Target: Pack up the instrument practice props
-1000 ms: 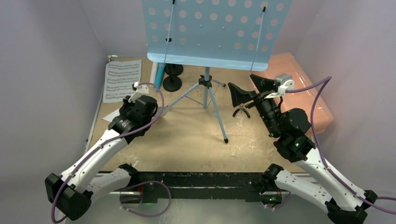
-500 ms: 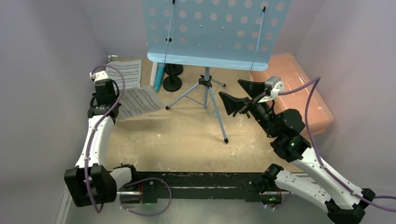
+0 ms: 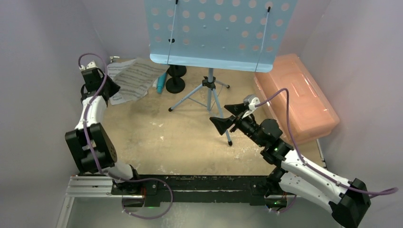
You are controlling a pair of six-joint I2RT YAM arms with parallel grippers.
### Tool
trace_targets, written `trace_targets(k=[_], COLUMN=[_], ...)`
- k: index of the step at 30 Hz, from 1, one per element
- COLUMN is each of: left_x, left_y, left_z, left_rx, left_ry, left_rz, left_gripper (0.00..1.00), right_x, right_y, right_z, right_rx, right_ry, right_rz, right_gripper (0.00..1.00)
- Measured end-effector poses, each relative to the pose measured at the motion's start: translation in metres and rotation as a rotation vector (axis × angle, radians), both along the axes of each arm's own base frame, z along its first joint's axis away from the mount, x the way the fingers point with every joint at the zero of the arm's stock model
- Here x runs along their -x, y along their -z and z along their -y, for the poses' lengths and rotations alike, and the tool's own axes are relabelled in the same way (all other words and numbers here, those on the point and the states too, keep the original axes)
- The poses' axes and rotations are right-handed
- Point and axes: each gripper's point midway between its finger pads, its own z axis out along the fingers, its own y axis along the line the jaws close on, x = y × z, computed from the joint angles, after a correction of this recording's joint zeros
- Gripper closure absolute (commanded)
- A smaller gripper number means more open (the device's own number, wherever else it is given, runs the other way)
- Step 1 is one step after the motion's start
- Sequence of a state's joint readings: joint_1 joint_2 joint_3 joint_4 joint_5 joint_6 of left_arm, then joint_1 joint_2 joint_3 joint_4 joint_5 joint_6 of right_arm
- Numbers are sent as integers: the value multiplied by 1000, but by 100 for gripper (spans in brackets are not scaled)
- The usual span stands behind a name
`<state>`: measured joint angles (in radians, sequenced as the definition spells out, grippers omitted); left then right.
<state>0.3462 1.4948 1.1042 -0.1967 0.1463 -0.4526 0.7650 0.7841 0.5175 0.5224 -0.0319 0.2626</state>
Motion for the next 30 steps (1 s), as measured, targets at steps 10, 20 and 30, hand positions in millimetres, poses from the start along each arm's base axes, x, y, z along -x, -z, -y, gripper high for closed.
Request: trace_targets(k=[10, 20, 30], left_x=[-60, -53, -64], left_y=[24, 114, 124], left_z=[-23, -65, -62], left_rx=[140, 302, 252], left_ry=[13, -76, -27], left_rz=[24, -96, -137], left_gripper=[100, 100, 100], right_x=[-1, -7, -9], right_y=[11, 19, 22], right_z=[-7, -11, -12], right_rx=[-37, -27, -20], right_ry=[-19, -16, -12], right_rz=[-15, -28, -36], right_gripper=[2, 2, 2])
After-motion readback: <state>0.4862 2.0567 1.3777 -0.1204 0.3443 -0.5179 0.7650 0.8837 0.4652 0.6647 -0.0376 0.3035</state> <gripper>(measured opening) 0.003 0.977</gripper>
